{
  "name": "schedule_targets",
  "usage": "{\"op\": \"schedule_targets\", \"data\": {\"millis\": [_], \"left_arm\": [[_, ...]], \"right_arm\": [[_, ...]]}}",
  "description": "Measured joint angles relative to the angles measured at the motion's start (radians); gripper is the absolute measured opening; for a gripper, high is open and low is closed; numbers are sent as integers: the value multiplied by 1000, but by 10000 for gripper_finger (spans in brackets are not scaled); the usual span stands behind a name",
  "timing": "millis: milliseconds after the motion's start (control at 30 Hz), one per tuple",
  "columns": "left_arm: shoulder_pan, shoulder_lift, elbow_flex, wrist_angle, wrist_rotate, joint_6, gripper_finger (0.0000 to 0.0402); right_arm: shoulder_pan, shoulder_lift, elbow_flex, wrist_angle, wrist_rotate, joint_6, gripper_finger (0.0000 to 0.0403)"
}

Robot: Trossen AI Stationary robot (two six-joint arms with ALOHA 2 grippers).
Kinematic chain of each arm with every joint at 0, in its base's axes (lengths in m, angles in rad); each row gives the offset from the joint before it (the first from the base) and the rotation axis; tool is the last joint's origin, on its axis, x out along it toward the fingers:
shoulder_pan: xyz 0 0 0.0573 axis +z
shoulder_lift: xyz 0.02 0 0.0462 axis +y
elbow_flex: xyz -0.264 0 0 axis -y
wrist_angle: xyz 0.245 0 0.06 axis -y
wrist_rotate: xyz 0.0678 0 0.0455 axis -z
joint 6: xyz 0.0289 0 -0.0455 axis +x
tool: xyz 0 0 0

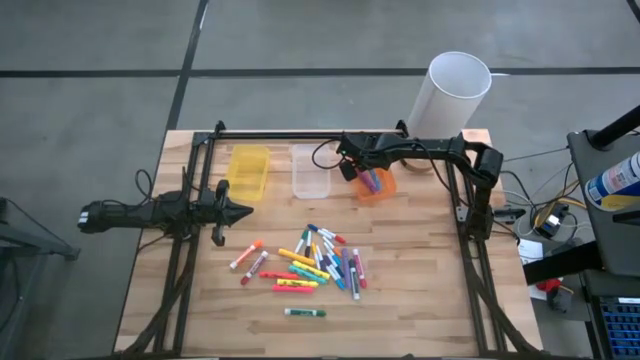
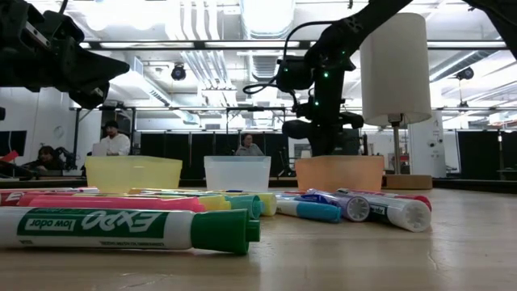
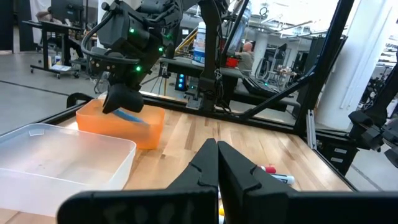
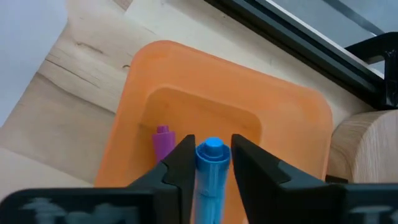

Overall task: Pick & Place Markers
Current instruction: Put the large blue highlighter pen into the orange bin, then put the top large light yellow highlighter pen into the orange bin

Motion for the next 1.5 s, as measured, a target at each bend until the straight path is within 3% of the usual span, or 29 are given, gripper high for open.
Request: {"op": "schedule_targets", "data": {"millis": [200,500,1067,1500], "left_arm": [[0,0,0,0,0,0,0],[0,0,0,0,0,0,0],[0,0,0,0,0,0,0],[0,0,0,0,0,0,0]], "right_arm": [[0,0,0,0,0,3,147],[4,-12,5,-10,-23,-29,166],[156,-28,161,5,-60,-199,158],[320,-28,166,133,-84,-388,146]]}}
